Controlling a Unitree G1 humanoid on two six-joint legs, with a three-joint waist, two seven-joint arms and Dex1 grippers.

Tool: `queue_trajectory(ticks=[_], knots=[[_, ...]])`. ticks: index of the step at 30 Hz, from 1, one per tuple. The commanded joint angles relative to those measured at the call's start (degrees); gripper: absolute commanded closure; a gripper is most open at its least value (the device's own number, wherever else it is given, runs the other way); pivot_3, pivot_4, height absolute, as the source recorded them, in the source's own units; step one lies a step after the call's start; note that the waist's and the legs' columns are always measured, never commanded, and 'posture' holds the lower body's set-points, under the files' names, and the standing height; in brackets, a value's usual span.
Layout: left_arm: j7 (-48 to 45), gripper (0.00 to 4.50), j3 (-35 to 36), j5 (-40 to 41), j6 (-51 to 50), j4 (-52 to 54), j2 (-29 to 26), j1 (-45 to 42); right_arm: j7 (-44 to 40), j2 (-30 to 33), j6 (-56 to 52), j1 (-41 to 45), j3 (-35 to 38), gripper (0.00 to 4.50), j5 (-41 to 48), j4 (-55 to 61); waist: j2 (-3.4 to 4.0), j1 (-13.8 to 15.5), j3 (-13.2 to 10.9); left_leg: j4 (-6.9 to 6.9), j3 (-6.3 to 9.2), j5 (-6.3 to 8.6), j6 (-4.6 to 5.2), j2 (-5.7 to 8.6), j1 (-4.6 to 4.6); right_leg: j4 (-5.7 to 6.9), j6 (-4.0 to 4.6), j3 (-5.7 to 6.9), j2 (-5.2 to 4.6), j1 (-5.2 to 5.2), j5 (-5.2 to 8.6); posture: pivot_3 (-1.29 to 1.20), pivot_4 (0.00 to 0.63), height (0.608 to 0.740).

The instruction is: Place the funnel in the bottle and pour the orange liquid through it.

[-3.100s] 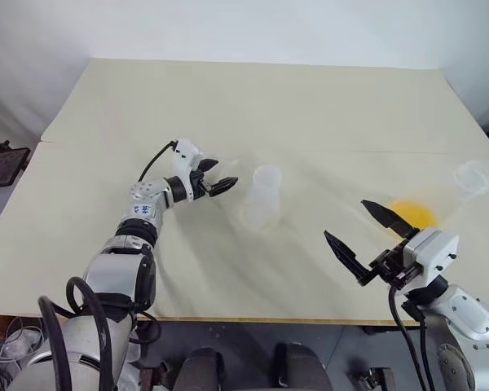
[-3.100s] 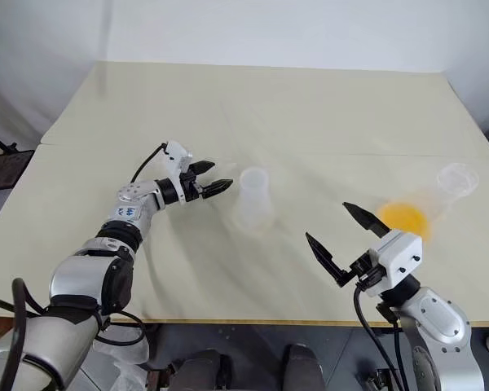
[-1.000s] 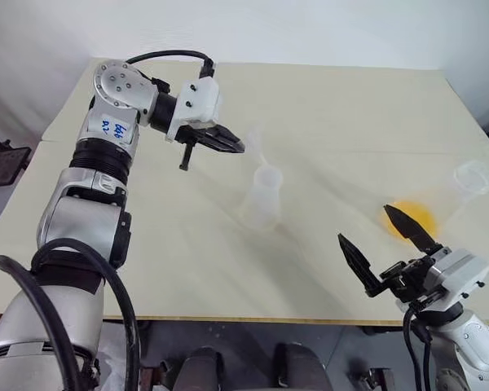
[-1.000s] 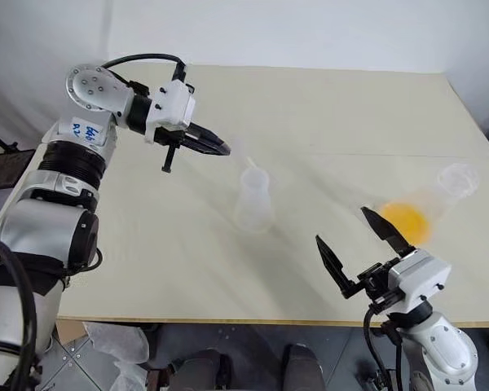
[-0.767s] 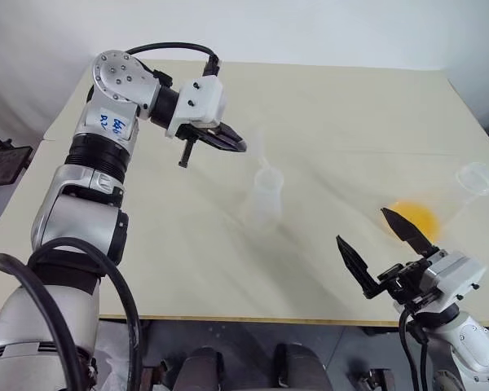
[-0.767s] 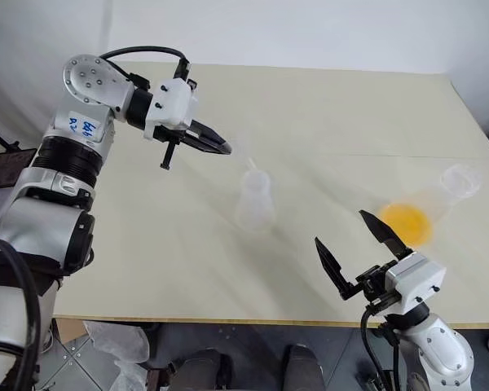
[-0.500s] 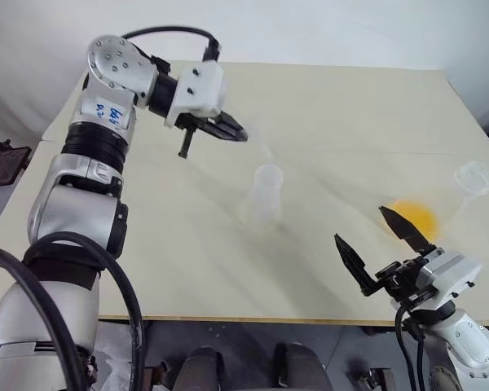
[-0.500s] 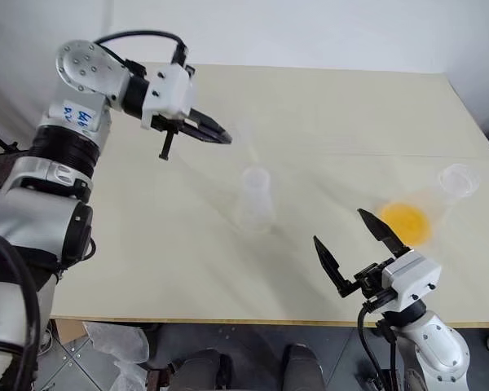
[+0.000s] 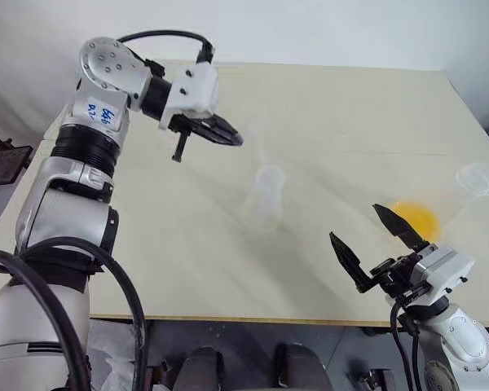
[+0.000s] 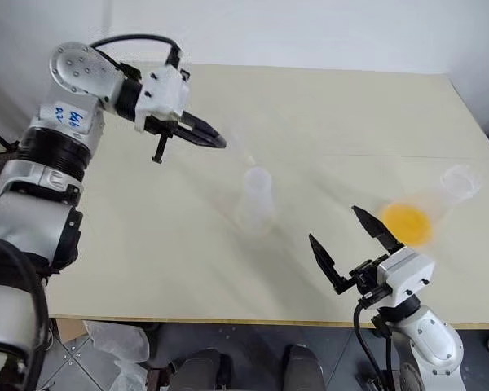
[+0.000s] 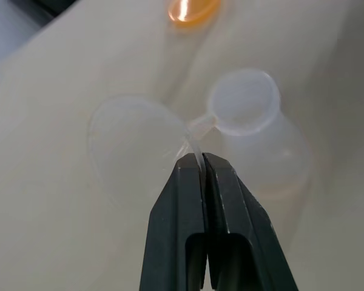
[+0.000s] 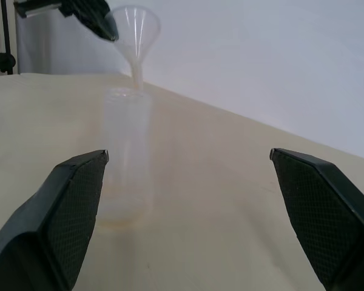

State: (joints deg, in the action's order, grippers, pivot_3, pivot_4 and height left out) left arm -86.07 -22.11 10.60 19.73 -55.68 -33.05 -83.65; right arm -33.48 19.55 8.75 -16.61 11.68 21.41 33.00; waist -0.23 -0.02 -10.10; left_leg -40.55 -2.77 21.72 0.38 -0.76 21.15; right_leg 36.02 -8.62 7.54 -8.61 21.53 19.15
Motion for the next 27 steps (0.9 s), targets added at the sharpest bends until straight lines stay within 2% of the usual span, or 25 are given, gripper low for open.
queue_trajectory(ticks=[1, 7, 12, 19, 27], knots=[[-6.43, 4.49, -1.29, 1.77, -1.28, 5.05, -0.25, -0.30, 0.53, 0.56, 0.67, -0.11, 0.52, 0.00, 0.04, 0.90, 0.00, -0.01, 0.00, 0.00, 0.00, 0.00, 0.00, 0.00, 0.00, 0.00, 0.00, 0.00, 0.00, 0.00, 0.00, 0.00, 0.150, 0.740], [-6.43, 4.49, -2.44, 3.40, -3.96, 8.83, 0.21, -0.25, 0.83, 0.44, 0.51, -0.05, 0.24, 0.00, -0.31, 1.06, 0.00, -0.03, 0.00, 0.00, -0.01, 0.00, 0.00, 0.00, -0.02, 0.01, 0.00, -0.02, 0.00, 0.00, 0.00, 0.00, 0.150, 0.740], [-1.60, 4.49, 1.35, -0.44, -0.76, 1.27, 1.49, -4.18, 1.10, -0.01, 0.76, -0.14, -0.22, 0.00, -0.76, 0.94, 0.00, 0.00, 0.00, 0.00, -0.02, 0.00, 0.00, -0.01, -0.01, 0.00, 0.00, -0.02, 0.00, 0.00, 0.00, 0.00, 0.150, 0.740], [-4.87, 4.49, 5.95, -1.45, -0.33, -3.27, 1.95, -6.32, 1.03, 0.20, 0.75, 0.93, -0.42, 0.00, -0.85, 0.17, 0.00, -0.03, 0.00, 0.00, -0.04, 0.00, 0.00, 0.00, -0.01, 0.00, 0.00, -0.01, 0.00, 0.01, 0.00, 0.00, 0.150, 0.740], [-6.43, 4.49, 0.75, 4.39, -4.61, 3.24, -1.33, -4.08, 0.54, 0.57, 0.77, 1.84, -0.35, 0.00, -0.70, -0.71, 0.00, -0.05, 0.00, 0.00, 0.01, 0.00, 0.00, -0.01, -0.01, 0.02, 0.00, -0.01, 0.00, 0.01, 0.00, 0.00, 0.150, 0.740]])
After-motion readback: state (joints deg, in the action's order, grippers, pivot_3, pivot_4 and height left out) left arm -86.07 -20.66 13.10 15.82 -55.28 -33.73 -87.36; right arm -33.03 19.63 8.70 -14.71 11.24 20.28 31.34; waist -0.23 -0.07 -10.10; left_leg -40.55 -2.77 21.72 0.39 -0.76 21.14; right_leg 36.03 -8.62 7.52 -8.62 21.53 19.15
